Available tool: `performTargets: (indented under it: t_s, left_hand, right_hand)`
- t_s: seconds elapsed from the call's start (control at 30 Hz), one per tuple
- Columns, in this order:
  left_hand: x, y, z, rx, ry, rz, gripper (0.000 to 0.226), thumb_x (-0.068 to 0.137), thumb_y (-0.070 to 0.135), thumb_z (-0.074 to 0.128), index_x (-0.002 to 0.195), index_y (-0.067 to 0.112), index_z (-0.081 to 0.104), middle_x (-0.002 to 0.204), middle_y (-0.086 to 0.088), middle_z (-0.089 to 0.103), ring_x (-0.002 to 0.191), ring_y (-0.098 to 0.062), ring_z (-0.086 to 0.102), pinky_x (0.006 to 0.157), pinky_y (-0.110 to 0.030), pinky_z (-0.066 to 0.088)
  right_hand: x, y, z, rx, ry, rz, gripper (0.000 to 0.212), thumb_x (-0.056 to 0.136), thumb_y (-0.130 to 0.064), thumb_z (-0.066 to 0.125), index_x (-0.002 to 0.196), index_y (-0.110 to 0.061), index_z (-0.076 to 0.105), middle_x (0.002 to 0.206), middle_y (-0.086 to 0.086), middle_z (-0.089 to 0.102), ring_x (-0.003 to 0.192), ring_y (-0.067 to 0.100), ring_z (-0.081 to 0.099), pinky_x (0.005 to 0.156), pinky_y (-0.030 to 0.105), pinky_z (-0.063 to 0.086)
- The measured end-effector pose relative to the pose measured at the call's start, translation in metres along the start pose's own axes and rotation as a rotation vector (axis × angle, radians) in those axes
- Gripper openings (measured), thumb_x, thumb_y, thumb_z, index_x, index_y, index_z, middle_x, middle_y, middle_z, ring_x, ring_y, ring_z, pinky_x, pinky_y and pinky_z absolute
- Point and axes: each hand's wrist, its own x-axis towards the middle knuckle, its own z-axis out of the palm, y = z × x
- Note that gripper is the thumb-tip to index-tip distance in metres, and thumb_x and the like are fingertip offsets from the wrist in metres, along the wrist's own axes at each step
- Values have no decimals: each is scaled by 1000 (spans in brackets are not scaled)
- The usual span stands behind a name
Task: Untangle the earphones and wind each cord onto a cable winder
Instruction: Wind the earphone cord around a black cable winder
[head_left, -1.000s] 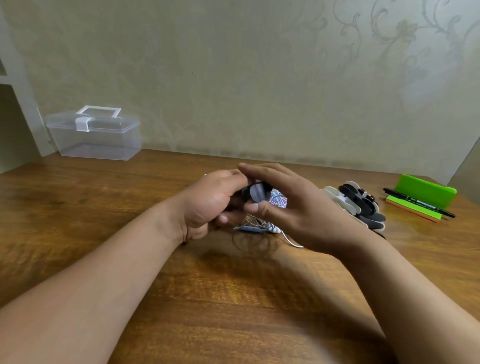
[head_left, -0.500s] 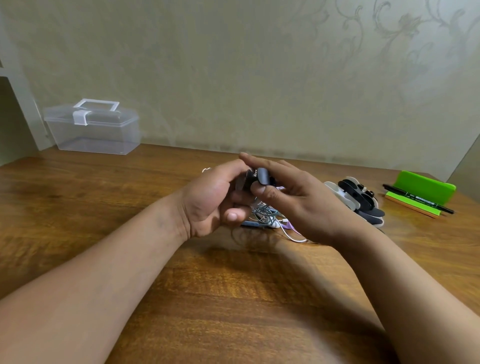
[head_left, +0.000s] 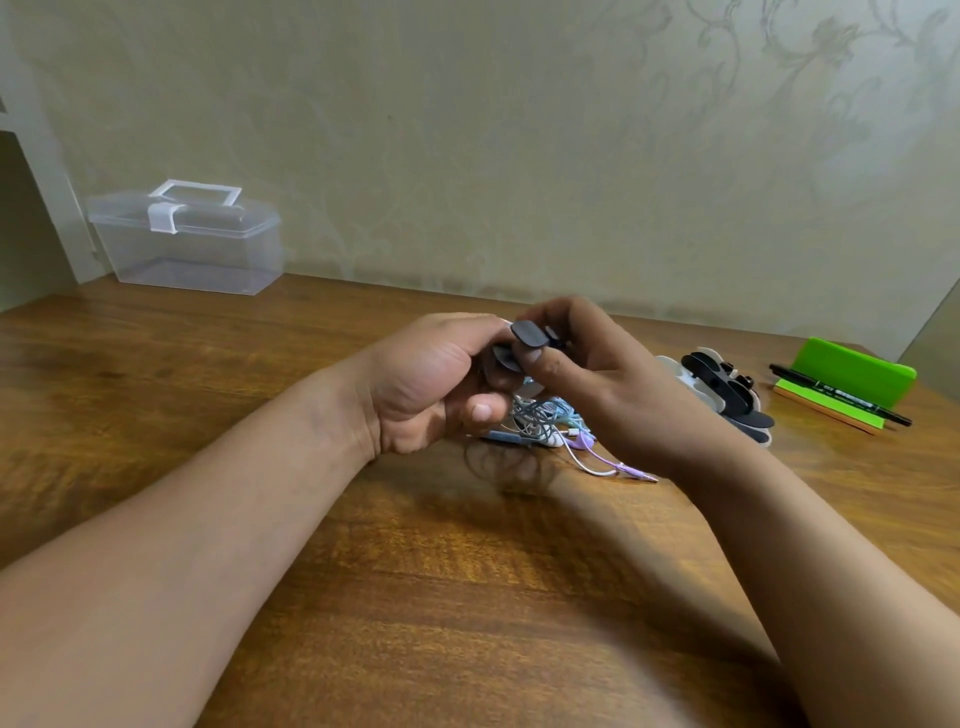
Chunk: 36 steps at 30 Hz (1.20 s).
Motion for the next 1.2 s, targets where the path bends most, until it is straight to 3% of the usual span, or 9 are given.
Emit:
performTargets:
  t_s: [0.2, 0.4, 0.63, 0.83, 0.9, 0.97, 1.03, 1.13, 1.2]
  left_hand:
    - [-2, 4, 7, 9, -34, -19, 21, 104, 25, 46, 111, 12, 61, 75, 0, 56, 50, -12, 38, 47, -21, 24]
    - [-6, 6, 3, -112, -160, -46, 23, 95, 35, 46, 95, 16, 59, 73, 2, 47, 47, -12, 41, 53, -29, 20]
    - [-4, 3, -2, -231, -180, -35, 22, 100, 28, 49, 92, 16, 67, 73, 5, 49, 49, -6, 41, 53, -22, 29]
    - [-1, 1, -6, -129, -133, -48, 51, 94, 24, 54, 141, 4, 55, 82, 2, 52, 48, -6, 39, 51, -21, 26]
    - [-1, 2, -6, -86, -96, -60, 45, 94, 24, 55, 135, 5, 59, 80, 0, 50, 47, -6, 37, 47, -19, 25]
    - [0, 1, -1, 4, -16, -67, 21, 97, 18, 53, 110, 9, 66, 74, 0, 46, 45, -8, 35, 42, -17, 24]
    - [0, -1, 3, 82, 55, -67, 23, 99, 15, 49, 83, 16, 66, 69, 1, 45, 46, -9, 32, 43, -18, 20]
    - [-1, 0, 7, 73, 114, -44, 20, 100, 15, 50, 88, 15, 65, 69, 1, 51, 49, -10, 32, 47, -21, 15]
    - [-1, 2, 7, 71, 160, -16, 14, 103, 16, 50, 96, 13, 61, 70, -1, 54, 50, -11, 34, 46, -22, 19]
  right_hand:
    - [0, -6, -1, 111, -5, 12, 24, 106, -31, 59, 122, -14, 51, 110, 11, 68, 96, 13, 67, 86, 30, 56]
    - [1, -9, -1, 215, 4, 13, 15, 110, -24, 49, 120, -13, 48, 95, -4, 69, 80, 9, 58, 68, 24, 48]
    - [0, -3, -3, 336, -74, -4, 16, 111, -24, 48, 118, -15, 59, 109, 6, 70, 103, 18, 68, 84, 47, 56]
    - [0, -3, -15, 227, -125, 33, 29, 100, -32, 68, 121, -13, 67, 115, 19, 70, 109, 36, 71, 86, 56, 63]
    - [0, -4, -13, 195, -111, 45, 22, 100, -26, 68, 119, -14, 68, 110, 19, 70, 104, 37, 71, 84, 53, 64]
    - [1, -4, -6, 164, -75, 61, 20, 99, -28, 72, 112, -14, 68, 104, 21, 70, 100, 39, 71, 81, 52, 64]
    - [2, -3, 1, 136, -31, 77, 26, 95, -37, 75, 105, -15, 66, 100, 18, 72, 94, 34, 73, 77, 49, 64]
    - [3, -4, 5, 282, -8, 92, 27, 93, -35, 73, 99, -11, 61, 100, 16, 74, 92, 23, 73, 76, 39, 62]
    - [3, -5, 4, 424, -24, 105, 34, 92, -34, 72, 99, -5, 56, 100, 14, 72, 94, 23, 72, 83, 48, 62]
